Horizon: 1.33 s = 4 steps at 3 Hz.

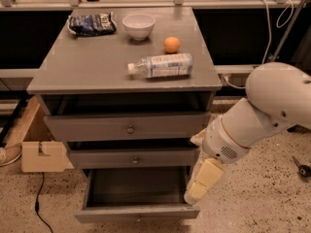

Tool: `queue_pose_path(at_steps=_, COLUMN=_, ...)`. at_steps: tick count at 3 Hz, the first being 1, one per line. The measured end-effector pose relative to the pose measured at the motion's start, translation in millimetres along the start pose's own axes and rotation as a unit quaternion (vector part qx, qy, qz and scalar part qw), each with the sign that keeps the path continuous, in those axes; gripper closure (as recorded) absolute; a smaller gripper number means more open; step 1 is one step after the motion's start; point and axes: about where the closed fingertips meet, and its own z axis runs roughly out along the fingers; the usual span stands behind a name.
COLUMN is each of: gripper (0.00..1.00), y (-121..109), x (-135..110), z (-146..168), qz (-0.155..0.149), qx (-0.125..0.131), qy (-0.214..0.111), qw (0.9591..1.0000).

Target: Close bottom drawer

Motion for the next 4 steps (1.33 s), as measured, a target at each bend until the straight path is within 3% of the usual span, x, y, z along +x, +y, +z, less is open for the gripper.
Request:
queue_pose_path(at_steps=1, gripper=0.00, y=-2, x=3, z=6, qz=0.002, qx=-0.004, qy=-0.002, qw=1.0000)
queue_pose_path(at_steps=2, gripper=0.00, y=-12, x=28, z=44, qz=0.017, qx=-0.028, qy=-0.008, qw=0.9994)
queue_pose_path(at_steps=3, gripper=0.00, y=-25, x=62, z=114, qz=-0.002, qx=-0.067, qy=-0.015, qw=0.9977)
queue_pose_path(at_steps=4, gripper=0.00, y=-33, x=93, z=186, qz=-0.024, qx=-0.111, qy=-0.024, qw=0.9933)
